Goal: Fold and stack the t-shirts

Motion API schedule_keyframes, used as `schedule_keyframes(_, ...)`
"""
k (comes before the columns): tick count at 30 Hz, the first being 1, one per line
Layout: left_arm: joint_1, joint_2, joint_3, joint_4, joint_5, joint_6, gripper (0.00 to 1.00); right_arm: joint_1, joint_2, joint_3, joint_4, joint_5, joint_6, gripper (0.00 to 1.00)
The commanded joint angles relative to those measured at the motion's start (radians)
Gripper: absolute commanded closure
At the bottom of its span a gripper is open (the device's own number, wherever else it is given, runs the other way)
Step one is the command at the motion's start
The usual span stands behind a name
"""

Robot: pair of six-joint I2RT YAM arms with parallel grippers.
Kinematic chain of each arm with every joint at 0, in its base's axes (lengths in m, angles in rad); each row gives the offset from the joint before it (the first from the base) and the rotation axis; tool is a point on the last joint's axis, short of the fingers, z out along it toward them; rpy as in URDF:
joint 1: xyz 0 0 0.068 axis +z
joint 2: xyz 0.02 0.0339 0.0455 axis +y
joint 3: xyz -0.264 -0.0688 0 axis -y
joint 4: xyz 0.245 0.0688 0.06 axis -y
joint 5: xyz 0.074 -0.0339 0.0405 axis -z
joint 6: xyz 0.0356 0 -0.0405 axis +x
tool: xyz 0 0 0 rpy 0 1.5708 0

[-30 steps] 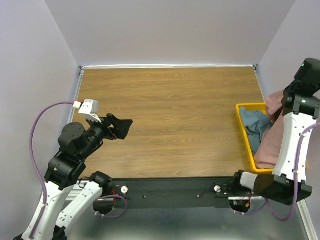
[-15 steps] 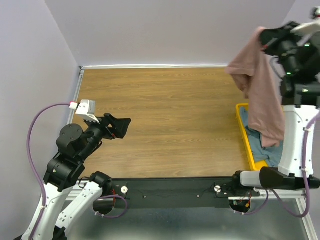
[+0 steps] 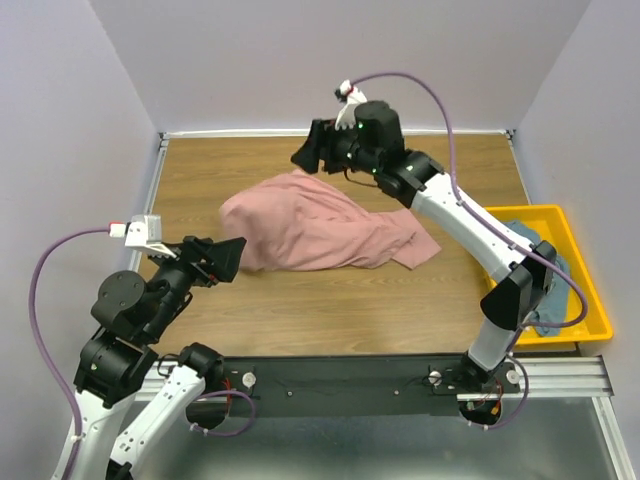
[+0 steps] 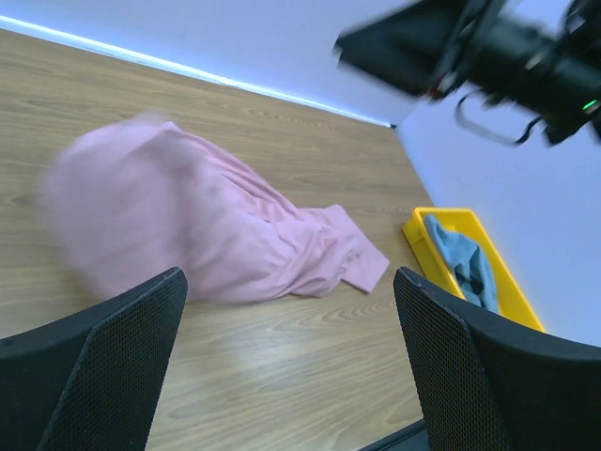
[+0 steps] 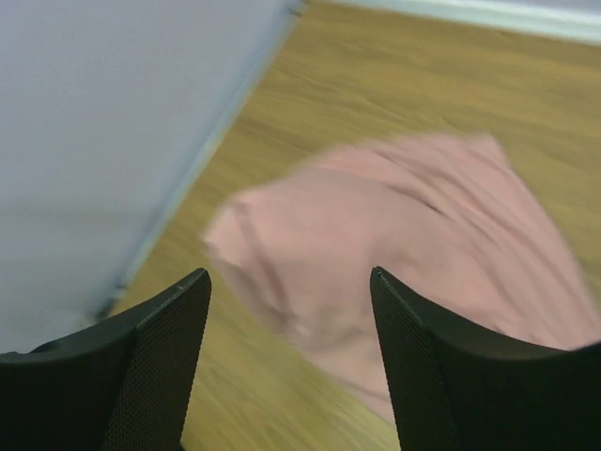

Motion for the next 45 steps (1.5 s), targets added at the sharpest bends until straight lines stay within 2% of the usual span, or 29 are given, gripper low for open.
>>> schedule_keyframes(1,-0.003,-0.036,0.005,-0.037,-0.058,-0.052,0.02,-0.011,-0.111,-0.162,-0.066,0.281,-0.024,0.23)
schedule_keyframes(3,-0.002,-0.048,0.001,-0.049,-0.071,-0.065,0.02,-0.025,-0.172,-0.292,-0.071,0.421,-0.029,0.22)
schedule_keyframes(7,-0.003,-0.044,-0.025,-0.042,-0.077,-0.085,0.02,-0.153,-0.343,-0.53,-0.081,0.512,0.029,0.21)
schedule_keyframes(9,-0.002,-0.039,-0.042,-0.014,-0.075,-0.082,0.02,-0.284,-0.448,-0.672,-0.083,0.509,0.054,0.21)
schedule_keyframes(12,-0.003,-0.025,-0.082,0.024,-0.088,-0.073,0.01,-0.436,-0.562,-0.783,-0.084,0.533,0.062,0.21)
schedule_keyframes(19,-0.003,0.024,-0.174,0.116,-0.089,-0.056,0.01,-0.727,-0.633,-0.98,-0.086,0.498,0.105,0.22)
schedule_keyframes(20,-0.003,0.031,-0.191,0.124,-0.089,-0.053,0.01,-0.809,-0.628,-1.001,-0.086,0.445,0.109,0.23)
schedule_keyframes(22,-0.003,0.077,-0.202,0.144,-0.074,-0.036,0.01,-0.914,-0.604,-1.026,-0.08,0.373,0.119,0.25)
schedule_keyframes(23,-0.003,0.087,-0.206,0.162,-0.074,-0.032,0.01,-0.939,-0.595,-1.034,-0.075,0.373,0.12,0.32)
schedule_keyframes(25,-0.002,0.107,-0.222,0.177,-0.077,-0.026,0.01,-0.982,-0.57,-1.057,-0.064,0.388,0.126,0.37)
schedule_keyframes(30,-0.002,0.145,-0.245,0.208,-0.069,0.031,0.01,-1.147,-0.504,-1.17,-0.028,0.379,0.206,0.39)
schedule_keyframes(32,-0.002,0.151,-0.251,0.214,-0.071,0.039,0.01,-1.232,-0.467,-1.187,-0.02,0.362,0.214,0.39)
schedule_keyframes(34,-0.003,0.156,-0.26,0.234,-0.072,0.051,0.01,-1.26,-0.428,-1.174,-0.024,0.386,0.206,0.39)
schedule_keyframes(37,-0.003,0.176,-0.269,0.268,-0.084,0.062,0.01,-1.272,-0.384,-1.128,-0.095,0.444,0.224,0.38)
schedule_keyframes(39,-0.003,0.209,-0.28,0.297,-0.098,0.066,0.01,-1.272,-0.403,-1.077,-0.132,0.469,0.229,0.33)
schedule_keyframes(40,-0.003,0.223,-0.285,0.309,-0.103,0.066,0.01,-1.273,-0.418,-1.06,-0.135,0.457,0.215,0.31)
schedule_keyframes(43,0.0,0.298,-0.286,0.342,-0.114,0.036,0.01,-1.263,-0.487,-0.991,-0.135,0.284,0.229,0.22)
schedule_keyframes(45,-0.002,0.355,-0.283,0.371,-0.112,0.007,0.01,-1.22,-0.502,-0.93,-0.159,0.264,0.244,0.19)
